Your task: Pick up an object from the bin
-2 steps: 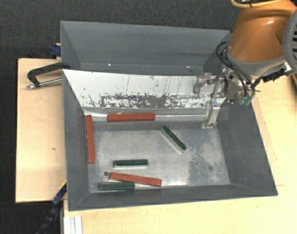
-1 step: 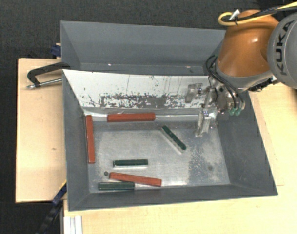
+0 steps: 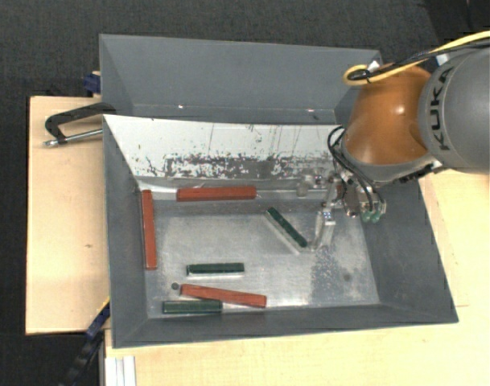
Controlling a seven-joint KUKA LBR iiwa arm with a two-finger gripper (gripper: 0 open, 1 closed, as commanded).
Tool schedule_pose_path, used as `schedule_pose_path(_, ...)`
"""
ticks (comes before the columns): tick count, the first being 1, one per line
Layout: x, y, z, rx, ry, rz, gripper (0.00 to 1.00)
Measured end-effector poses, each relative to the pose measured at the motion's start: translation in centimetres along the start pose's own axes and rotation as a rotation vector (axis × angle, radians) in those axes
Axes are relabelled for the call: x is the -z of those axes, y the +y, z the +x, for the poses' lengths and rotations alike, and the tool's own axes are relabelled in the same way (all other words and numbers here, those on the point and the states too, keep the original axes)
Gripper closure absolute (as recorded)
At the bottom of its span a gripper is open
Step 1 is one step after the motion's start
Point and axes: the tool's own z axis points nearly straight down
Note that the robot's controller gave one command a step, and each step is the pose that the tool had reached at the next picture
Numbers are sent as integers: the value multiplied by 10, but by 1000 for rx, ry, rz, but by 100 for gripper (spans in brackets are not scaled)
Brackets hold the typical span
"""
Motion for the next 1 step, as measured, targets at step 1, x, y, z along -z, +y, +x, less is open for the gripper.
schedule_pose_path(1,-57,17,39,-142,3,0,100)
